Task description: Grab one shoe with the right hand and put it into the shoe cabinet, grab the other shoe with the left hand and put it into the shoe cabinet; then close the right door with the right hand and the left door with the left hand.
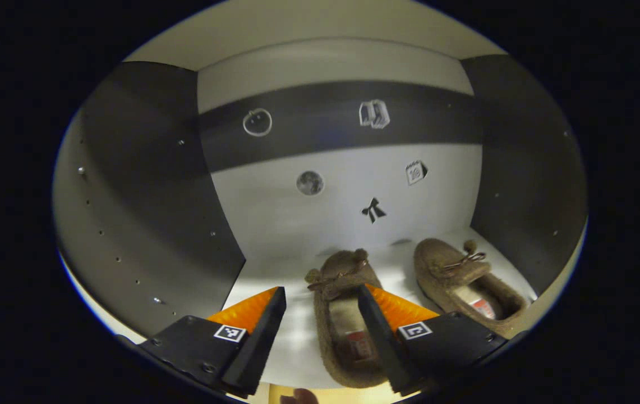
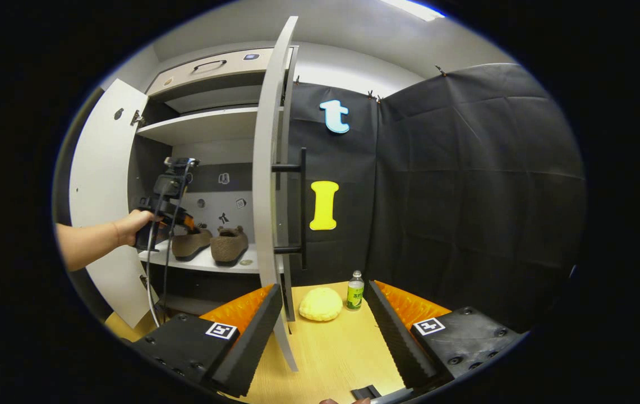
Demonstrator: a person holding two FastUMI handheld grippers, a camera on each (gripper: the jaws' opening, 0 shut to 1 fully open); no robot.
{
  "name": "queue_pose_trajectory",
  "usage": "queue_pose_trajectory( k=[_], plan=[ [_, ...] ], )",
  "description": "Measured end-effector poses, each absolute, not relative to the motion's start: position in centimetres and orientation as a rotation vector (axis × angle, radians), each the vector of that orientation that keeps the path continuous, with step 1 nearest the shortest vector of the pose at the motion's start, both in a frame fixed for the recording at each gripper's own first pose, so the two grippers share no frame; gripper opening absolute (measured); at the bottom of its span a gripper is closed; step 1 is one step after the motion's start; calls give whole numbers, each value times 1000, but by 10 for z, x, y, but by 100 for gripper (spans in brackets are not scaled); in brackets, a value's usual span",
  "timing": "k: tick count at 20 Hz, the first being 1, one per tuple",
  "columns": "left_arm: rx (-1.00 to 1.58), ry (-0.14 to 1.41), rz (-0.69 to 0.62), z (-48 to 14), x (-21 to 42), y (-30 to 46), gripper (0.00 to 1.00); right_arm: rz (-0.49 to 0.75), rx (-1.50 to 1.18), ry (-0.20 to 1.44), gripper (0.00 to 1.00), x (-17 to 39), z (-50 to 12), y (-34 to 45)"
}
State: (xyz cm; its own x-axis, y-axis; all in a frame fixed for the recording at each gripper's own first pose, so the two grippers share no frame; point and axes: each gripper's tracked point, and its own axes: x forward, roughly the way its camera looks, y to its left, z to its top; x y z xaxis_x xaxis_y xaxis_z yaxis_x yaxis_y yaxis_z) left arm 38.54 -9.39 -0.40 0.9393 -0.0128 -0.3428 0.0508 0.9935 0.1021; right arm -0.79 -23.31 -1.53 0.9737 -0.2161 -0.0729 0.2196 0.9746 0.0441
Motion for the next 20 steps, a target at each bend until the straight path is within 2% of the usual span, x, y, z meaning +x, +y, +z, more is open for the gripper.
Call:
queue_pose_trajectory(
  k=[2, 3, 9, 10, 15, 16, 18, 20],
  plan=[
    [92, 278, -45, 20, 366, -95, 95, -236, 66, 61, 98, -6, -13, -242],
    [89, 238, -41, 31, 356, -94, 97, -242, 74, 57, 98, -5, -11, -244],
    [36, 89, -103, 70, 273, -110, 96, -289, 92, 30, 98, 7, 6, -276],
    [23, 84, -121, 70, 257, -114, 100, -289, 96, 23, 98, 10, 11, -279],
    [17, 56, -180, 66, 197, -129, 100, -234, 106, 38, 98, 33, 16, -288],
    [24, 45, -176, 65, 187, -126, 96, -224, 107, 40, 98, 36, 18, -288],
    [9, 40, -179, 56, 166, -124, 99, -210, 120, 31, 98, 44, 25, -289],
    [-5, 58, -178, 45, 145, -118, 96, -192, 126, 26, 98, 52, 31, -284]
  ],
)
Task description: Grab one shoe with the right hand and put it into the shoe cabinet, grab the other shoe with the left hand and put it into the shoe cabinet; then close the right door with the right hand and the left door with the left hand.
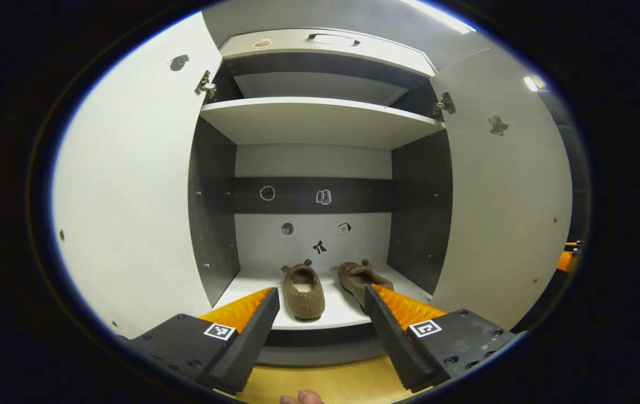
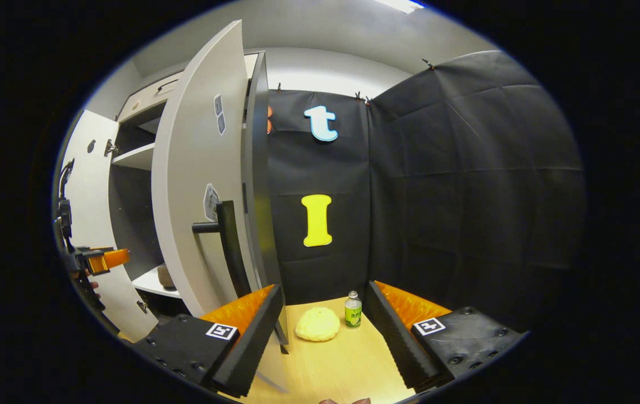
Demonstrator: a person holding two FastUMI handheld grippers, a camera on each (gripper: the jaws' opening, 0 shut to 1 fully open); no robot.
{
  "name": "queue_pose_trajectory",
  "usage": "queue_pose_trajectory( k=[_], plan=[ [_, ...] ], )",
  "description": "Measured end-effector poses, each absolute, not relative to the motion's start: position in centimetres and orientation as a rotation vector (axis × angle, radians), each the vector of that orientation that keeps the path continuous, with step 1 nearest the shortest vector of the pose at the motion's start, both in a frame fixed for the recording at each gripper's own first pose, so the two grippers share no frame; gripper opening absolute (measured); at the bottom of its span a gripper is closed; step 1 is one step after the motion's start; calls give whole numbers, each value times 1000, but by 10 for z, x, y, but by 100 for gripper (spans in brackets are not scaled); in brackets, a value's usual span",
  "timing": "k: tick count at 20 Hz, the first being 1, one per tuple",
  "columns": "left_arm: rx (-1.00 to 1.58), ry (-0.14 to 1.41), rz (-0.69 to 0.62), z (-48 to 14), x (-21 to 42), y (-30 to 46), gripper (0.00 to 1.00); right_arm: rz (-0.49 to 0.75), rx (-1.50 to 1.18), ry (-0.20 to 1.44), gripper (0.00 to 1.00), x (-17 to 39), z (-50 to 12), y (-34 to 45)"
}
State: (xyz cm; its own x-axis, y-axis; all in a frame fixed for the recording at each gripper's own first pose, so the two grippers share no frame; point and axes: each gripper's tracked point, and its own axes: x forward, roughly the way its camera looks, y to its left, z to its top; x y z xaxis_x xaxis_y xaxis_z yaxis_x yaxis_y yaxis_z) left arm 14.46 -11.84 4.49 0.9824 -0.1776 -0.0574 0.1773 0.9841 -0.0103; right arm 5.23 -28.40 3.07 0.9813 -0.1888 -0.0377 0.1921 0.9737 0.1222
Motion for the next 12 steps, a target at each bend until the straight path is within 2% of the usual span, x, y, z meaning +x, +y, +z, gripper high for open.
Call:
queue_pose_trajectory(
  k=[12],
  plan=[
    [-60, 87, -175, 22, 77, -88, 97, -182, 133, 17, 98, 53, 33, -253]
  ],
)
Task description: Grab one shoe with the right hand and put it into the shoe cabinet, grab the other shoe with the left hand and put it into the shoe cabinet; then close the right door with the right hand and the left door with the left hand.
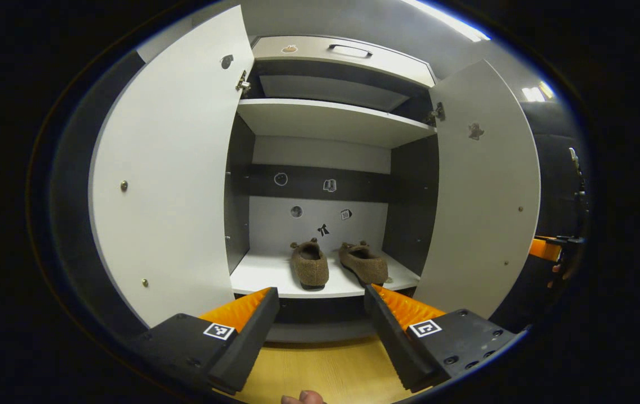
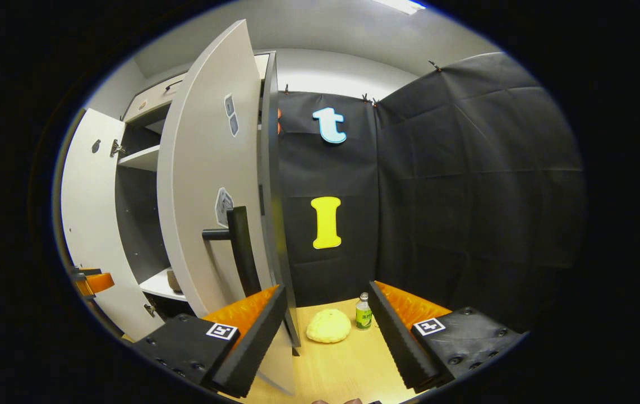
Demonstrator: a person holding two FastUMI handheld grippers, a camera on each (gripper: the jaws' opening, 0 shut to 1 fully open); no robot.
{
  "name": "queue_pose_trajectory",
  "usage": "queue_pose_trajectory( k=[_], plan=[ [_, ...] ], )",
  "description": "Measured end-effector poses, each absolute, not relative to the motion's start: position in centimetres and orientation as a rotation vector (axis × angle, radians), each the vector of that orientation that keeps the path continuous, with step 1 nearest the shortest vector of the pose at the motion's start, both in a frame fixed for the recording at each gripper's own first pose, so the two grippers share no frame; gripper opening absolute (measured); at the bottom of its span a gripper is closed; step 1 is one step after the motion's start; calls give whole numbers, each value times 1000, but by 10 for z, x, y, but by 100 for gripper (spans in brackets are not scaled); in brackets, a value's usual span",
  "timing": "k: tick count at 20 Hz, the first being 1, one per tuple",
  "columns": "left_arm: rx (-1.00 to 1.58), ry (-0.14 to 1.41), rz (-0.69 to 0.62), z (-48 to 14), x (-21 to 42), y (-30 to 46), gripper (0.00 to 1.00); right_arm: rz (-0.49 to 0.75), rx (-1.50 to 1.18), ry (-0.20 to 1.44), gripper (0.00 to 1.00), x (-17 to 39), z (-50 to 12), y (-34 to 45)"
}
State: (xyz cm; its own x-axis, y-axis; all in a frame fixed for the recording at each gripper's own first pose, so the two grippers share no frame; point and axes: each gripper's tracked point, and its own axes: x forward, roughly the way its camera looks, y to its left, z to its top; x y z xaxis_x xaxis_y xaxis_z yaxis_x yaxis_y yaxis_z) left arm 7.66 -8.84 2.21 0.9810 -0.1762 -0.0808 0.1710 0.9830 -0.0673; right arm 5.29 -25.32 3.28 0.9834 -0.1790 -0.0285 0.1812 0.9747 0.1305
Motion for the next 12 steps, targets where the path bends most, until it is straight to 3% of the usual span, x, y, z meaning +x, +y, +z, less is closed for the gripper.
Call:
queue_pose_trajectory(
  k=[12],
  plan=[
    [-67, 100, -135, 11, 56, -50, 97, -50, 142, 24, 98, 64, 32, -155]
  ],
)
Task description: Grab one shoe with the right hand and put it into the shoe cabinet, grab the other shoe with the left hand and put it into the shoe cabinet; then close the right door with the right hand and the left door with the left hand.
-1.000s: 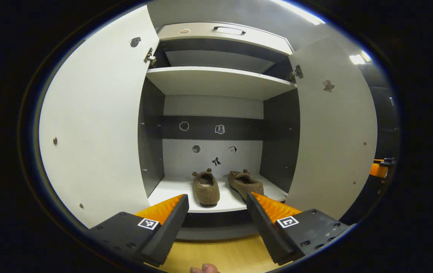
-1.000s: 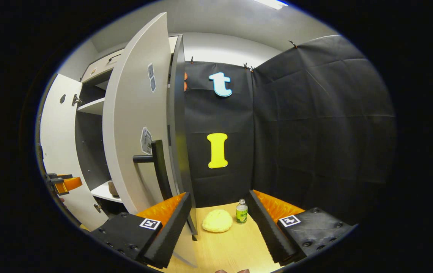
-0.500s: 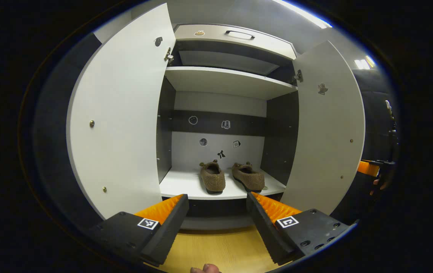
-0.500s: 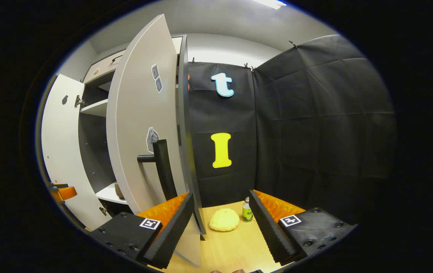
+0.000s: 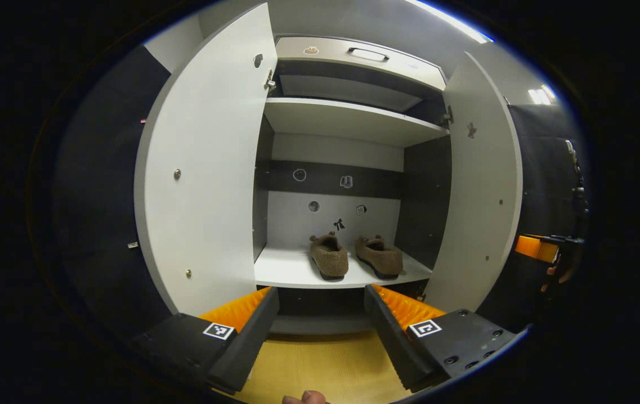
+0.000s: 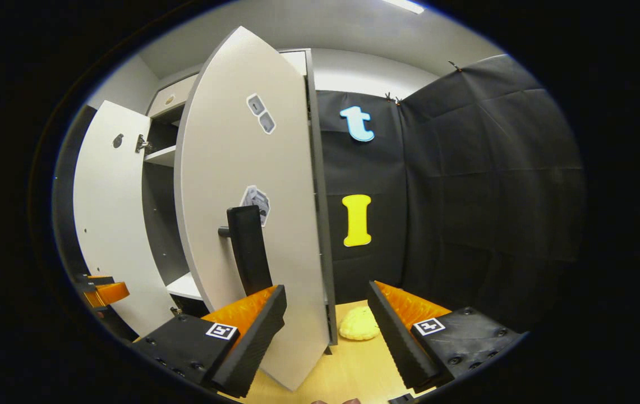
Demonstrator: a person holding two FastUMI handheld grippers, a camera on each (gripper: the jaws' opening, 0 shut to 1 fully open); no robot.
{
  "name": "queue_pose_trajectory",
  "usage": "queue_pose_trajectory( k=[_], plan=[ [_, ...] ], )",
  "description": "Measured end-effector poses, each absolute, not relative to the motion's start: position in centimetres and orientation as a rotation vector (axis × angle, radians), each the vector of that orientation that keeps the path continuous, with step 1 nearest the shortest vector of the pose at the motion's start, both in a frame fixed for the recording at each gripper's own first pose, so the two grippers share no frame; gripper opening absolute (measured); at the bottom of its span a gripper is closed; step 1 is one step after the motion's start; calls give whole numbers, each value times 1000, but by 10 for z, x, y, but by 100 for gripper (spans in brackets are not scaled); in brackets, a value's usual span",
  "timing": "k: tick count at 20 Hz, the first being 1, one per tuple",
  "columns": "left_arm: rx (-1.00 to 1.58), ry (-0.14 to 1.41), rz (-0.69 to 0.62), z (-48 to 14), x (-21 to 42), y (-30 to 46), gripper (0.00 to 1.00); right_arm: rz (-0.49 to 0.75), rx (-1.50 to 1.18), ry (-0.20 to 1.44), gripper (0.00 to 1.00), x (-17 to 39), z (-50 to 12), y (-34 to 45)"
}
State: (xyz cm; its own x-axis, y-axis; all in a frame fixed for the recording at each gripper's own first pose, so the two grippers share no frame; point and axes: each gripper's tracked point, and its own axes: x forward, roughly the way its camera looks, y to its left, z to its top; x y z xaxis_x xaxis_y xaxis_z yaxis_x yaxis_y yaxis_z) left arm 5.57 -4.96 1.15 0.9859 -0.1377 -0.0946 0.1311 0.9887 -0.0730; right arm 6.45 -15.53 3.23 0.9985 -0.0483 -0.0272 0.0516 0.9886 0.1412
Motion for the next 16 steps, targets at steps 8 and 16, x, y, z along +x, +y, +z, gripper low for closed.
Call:
queue_pose_trajectory(
  k=[8, 16],
  plan=[
    [-89, 105, -115, 7, 42, -36, 95, 100, 177, 50, 100, 88, 33, -76],
    [-103, 104, -82, 9, 24, -16, 95, 159, 163, 65, 98, 73, 27, -38]
  ],
)
